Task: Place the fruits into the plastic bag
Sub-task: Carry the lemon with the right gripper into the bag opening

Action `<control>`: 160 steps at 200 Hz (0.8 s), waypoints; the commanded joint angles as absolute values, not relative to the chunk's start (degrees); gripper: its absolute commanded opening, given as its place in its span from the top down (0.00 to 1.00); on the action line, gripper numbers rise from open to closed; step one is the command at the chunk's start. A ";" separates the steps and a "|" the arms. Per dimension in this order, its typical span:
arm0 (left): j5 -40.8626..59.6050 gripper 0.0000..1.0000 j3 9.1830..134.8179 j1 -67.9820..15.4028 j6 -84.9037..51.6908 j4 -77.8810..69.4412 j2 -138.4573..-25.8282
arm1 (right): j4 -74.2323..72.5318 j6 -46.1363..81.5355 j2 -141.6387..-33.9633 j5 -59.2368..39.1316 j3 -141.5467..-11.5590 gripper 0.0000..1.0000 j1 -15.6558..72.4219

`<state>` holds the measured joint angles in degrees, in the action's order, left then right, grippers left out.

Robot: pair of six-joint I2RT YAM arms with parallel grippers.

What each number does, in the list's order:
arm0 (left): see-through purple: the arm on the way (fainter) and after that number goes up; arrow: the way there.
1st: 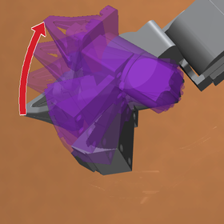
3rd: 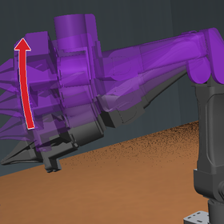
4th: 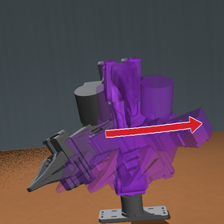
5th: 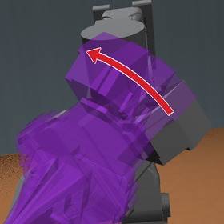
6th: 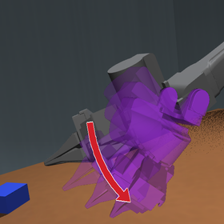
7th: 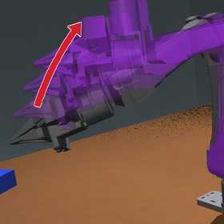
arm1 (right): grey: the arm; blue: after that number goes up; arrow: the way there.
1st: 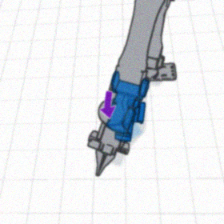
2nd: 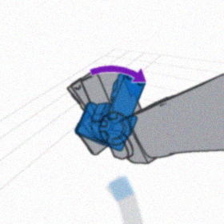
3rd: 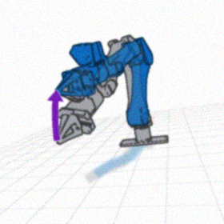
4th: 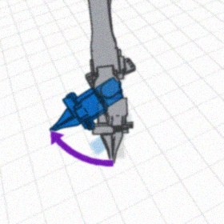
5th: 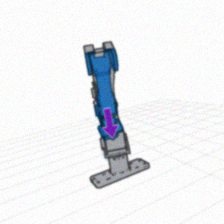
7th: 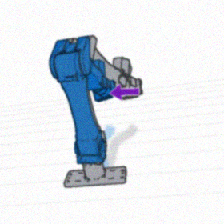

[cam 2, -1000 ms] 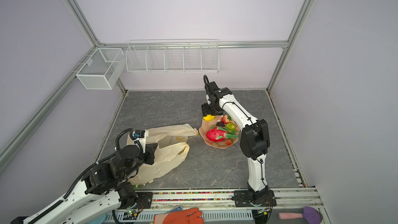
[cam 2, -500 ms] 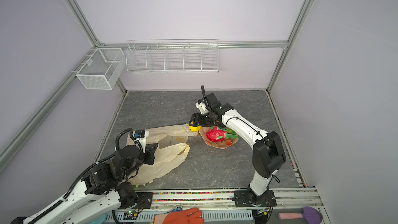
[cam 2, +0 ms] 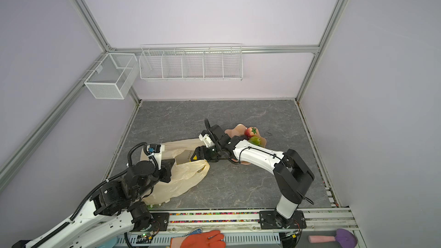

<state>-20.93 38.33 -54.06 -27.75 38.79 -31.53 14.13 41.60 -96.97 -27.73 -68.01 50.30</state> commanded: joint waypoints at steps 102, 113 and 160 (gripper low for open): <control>-25.42 1.00 41.85 -54.10 -26.81 35.43 -36.68 | 5.21 44.14 -101.03 -37.50 -63.72 0.54 54.96; -26.53 1.00 42.29 -54.10 -26.84 35.17 -37.21 | 4.89 44.19 -101.66 -38.21 -63.50 0.56 55.09; -29.35 1.00 43.36 -54.12 -26.72 33.16 -38.12 | 3.41 44.08 -104.13 -40.15 -63.93 0.58 55.46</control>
